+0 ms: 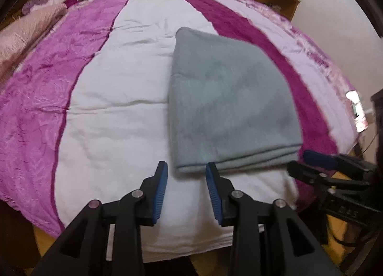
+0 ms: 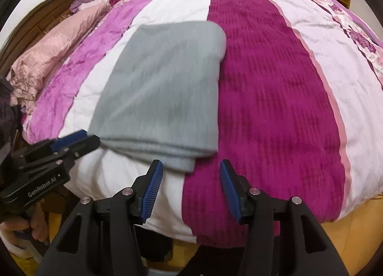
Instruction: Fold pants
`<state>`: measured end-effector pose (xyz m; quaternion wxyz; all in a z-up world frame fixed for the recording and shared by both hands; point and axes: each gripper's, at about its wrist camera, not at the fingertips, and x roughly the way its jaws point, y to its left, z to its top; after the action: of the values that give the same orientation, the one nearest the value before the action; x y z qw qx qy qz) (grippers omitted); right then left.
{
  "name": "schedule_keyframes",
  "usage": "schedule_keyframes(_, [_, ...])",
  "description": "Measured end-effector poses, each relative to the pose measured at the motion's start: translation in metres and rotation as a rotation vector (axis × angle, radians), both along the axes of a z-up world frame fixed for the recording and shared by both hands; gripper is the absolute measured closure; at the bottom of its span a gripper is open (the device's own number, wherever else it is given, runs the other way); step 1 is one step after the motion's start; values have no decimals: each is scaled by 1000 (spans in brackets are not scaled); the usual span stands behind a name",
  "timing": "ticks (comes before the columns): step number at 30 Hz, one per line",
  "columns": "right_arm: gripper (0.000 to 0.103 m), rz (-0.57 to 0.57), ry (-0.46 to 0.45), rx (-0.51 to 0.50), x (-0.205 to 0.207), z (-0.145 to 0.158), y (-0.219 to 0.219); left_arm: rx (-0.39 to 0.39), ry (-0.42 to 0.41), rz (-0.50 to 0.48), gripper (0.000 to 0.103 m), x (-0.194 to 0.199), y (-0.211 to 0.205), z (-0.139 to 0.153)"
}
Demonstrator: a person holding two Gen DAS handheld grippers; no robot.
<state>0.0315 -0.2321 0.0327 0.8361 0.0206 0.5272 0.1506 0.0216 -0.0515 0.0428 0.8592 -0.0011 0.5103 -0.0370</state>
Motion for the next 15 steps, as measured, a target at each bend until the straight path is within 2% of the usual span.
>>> schedule_keyframes(1, [57, -3, -5, -10, -1, -2, 0, 14, 6, 4, 59, 0, 0, -4])
schedule_keyframes(2, [56, -7, -8, -22, -1, -3, 0, 25, 23, 17, 59, 0, 1, -10])
schedule_keyframes(5, [56, -15, -19, -80, -3, -5, 1, -4, 29, 46, 57, -1, 7, -21])
schedule_keyframes(6, [56, -17, -26, -91, -4, -5, 1, -11, 22, 49, 53, -2, 7, -21])
schedule_keyframes(8, [56, -22, -38, -100, -6, -5, 3, -37, 12, 38, 41, -2, 7, -23])
schedule_keyframes(9, [56, -28, -42, -98, -6, -7, 3, -60, 13, 29, 29, -2, 7, -25])
schedule_keyframes(10, [53, -38, -43, -93, -6, -10, 3, -90, 15, 16, 19, -1, 7, -28])
schedule_keyframes(11, [46, -51, -45, -83, -5, -15, 2, -105, 11, 1, 16, 0, 6, -31])
schedule_keyframes(15, [37, -64, -83, -62, -6, -26, 3, -26, -7, -27, 12, -2, -8, -34])
